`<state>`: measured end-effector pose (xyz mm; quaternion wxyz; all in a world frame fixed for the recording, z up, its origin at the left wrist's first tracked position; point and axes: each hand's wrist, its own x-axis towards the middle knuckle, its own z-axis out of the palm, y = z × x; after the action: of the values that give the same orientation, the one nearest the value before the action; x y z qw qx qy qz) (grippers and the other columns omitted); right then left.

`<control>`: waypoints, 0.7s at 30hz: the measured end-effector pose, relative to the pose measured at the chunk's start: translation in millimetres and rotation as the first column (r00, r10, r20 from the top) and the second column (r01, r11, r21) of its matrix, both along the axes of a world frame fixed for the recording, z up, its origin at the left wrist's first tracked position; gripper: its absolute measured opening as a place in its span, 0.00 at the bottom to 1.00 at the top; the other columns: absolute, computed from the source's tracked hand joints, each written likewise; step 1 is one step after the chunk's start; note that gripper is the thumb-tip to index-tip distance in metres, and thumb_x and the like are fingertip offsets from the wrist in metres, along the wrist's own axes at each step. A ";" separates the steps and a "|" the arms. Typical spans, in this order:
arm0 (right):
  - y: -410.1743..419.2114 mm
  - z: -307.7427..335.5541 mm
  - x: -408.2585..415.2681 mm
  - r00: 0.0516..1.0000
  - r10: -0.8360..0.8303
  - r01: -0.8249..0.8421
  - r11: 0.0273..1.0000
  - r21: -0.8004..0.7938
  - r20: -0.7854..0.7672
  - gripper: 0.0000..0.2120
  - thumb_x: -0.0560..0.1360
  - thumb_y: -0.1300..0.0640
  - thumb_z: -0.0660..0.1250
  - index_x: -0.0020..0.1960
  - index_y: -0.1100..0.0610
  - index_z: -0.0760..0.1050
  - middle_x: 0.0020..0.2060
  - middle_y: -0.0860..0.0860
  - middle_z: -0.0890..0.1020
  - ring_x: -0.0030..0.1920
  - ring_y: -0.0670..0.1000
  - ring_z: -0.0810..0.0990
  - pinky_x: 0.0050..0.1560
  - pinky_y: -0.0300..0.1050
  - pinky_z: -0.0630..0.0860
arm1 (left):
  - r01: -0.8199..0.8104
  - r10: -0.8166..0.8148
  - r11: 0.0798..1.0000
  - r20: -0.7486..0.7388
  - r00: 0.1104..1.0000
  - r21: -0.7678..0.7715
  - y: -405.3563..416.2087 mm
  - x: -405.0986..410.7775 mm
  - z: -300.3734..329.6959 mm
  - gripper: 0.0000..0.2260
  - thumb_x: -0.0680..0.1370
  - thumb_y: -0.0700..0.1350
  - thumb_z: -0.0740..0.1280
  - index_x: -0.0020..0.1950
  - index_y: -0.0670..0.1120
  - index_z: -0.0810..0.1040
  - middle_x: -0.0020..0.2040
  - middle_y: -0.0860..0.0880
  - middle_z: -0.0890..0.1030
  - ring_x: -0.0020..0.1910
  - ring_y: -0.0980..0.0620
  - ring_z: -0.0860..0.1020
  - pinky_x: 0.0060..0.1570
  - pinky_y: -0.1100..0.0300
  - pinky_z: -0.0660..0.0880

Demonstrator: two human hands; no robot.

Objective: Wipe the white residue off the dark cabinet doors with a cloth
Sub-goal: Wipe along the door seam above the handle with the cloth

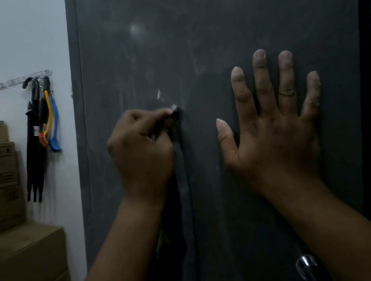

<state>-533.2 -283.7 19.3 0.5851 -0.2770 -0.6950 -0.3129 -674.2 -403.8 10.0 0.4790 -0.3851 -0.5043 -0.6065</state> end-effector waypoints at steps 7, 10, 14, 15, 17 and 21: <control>-0.1 -2.1 4.2 0.995 -0.013 0.009 0.999 0.038 0.102 0.38 0.82 0.35 0.50 0.84 0.54 0.47 0.84 0.57 0.44 0.83 0.64 0.42 0.79 0.71 0.44 | -0.005 0.006 1.000 0.028 1.000 -0.026 -1.2 3.5 -2.1 0.09 0.75 0.36 0.75 0.52 0.48 0.88 0.44 0.51 0.83 0.41 0.57 0.79 0.45 0.79 0.68; -1.0 -2.4 5.3 0.991 -0.018 0.012 0.999 0.042 0.129 0.38 0.82 0.35 0.50 0.85 0.54 0.47 0.84 0.57 0.44 0.83 0.64 0.41 0.79 0.69 0.44 | -0.021 0.020 1.000 0.067 0.998 0.015 0.7 3.5 31.1 0.08 0.76 0.42 0.76 0.54 0.50 0.88 0.46 0.52 0.84 0.42 0.56 0.80 0.44 0.79 0.67; -2.3 -2.6 5.3 0.992 -0.014 0.010 0.999 0.034 0.129 0.38 0.82 0.35 0.49 0.84 0.54 0.47 0.84 0.57 0.44 0.83 0.64 0.42 0.79 0.70 0.45 | -0.016 0.015 0.999 -0.047 0.999 -0.041 6.7 16.5 27.1 0.08 0.76 0.39 0.75 0.52 0.49 0.89 0.44 0.50 0.84 0.41 0.56 0.79 0.43 0.76 0.69; -2.0 -2.9 5.3 0.991 -0.015 0.010 0.999 0.035 0.130 0.38 0.82 0.35 0.48 0.85 0.54 0.47 0.84 0.57 0.44 0.83 0.64 0.42 0.79 0.70 0.45 | -0.022 0.016 0.998 -0.090 0.996 -0.062 7.5 19.5 16.0 0.08 0.76 0.38 0.75 0.52 0.48 0.89 0.44 0.50 0.83 0.40 0.58 0.78 0.42 0.76 0.69; -1.4 -3.4 5.3 0.991 -0.014 0.009 0.999 0.039 0.130 0.38 0.82 0.35 0.48 0.85 0.54 0.47 0.84 0.58 0.44 0.83 0.64 0.42 0.79 0.70 0.45 | -0.009 0.001 0.997 -0.097 0.995 -0.079 5.6 19.4 -6.3 0.10 0.75 0.35 0.75 0.51 0.48 0.89 0.43 0.50 0.83 0.40 0.58 0.78 0.42 0.73 0.72; 0.6 -3.6 4.9 0.994 -0.010 0.004 0.999 0.049 0.109 0.38 0.82 0.35 0.49 0.84 0.54 0.48 0.84 0.57 0.45 0.83 0.63 0.42 0.79 0.69 0.44 | -0.001 0.002 1.000 0.033 0.999 -0.029 -1.8 7.9 -8.8 0.12 0.74 0.33 0.74 0.51 0.48 0.89 0.44 0.51 0.84 0.41 0.55 0.80 0.44 0.75 0.71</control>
<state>-528.4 -283.1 15.7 0.5516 -0.2476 -0.7171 -0.3466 -666.3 -405.6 1.2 0.4654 -0.3818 -0.5212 -0.6050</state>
